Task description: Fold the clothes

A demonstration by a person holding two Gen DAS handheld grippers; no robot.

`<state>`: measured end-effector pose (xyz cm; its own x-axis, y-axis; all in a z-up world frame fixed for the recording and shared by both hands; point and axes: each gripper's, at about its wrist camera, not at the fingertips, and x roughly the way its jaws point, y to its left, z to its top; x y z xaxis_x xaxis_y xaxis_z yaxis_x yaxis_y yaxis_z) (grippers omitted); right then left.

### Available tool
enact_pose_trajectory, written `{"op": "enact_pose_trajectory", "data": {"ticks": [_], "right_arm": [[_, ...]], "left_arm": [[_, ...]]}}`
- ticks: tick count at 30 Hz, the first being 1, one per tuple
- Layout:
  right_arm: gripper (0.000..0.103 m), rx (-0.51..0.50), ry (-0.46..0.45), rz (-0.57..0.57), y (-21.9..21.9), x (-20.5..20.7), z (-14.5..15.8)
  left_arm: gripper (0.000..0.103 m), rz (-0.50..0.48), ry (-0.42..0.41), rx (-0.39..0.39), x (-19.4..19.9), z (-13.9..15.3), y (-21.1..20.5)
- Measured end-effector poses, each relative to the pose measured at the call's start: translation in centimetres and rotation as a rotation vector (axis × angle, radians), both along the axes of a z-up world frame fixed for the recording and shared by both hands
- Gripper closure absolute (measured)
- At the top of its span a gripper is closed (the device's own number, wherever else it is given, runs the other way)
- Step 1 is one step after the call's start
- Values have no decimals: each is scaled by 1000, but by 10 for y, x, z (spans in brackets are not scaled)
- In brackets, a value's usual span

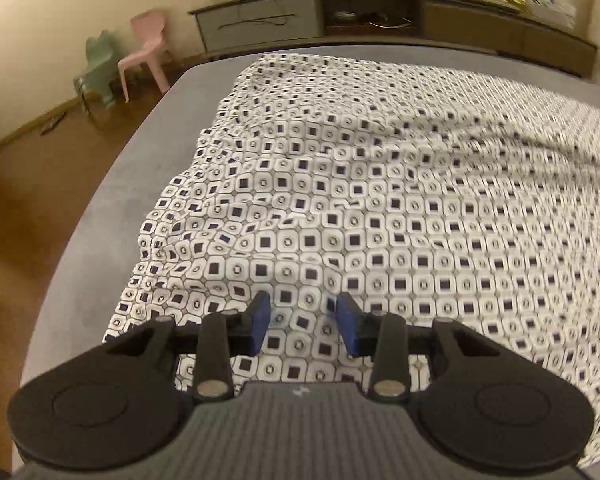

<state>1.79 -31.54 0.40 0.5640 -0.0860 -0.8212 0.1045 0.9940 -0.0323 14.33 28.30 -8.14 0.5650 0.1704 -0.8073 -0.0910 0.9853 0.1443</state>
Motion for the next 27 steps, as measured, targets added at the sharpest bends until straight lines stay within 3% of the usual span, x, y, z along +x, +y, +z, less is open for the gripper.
{"op": "enact_pose_trajectory", "data": {"ticks": [4,6,9,10,14,19,22,23,24,27], "right_arm": [[31,22,-75,20,13,10,13],[31,43,-71,26,15,20,11],[32,46,-10,-1,3,34,-1],[32,64,-28,-7,-4,38,1],[21,104,-133,-131,-43,69,17],[21,175,-150,-229,-79,115,4],[53,208,-162,-201,-83,133,-2],[74,213,-150,-183,-83,139,0],[85,224,-146,-160,-80,142,4],[86,220,-232,-111,-67,130,42]], "left_arm": [[65,-8,0,-6,17,-3,2],[62,10,2,8,20,-10,12],[64,28,-27,21,13,7,20],[64,18,-44,20,13,13,20],[64,-10,-36,9,35,7,9],[64,-29,-38,0,50,-3,1],[64,-26,-46,-7,52,-3,3],[64,-23,-44,-3,54,-3,4],[64,-21,-41,2,55,-4,5],[63,-11,-32,20,60,-8,6]]}}
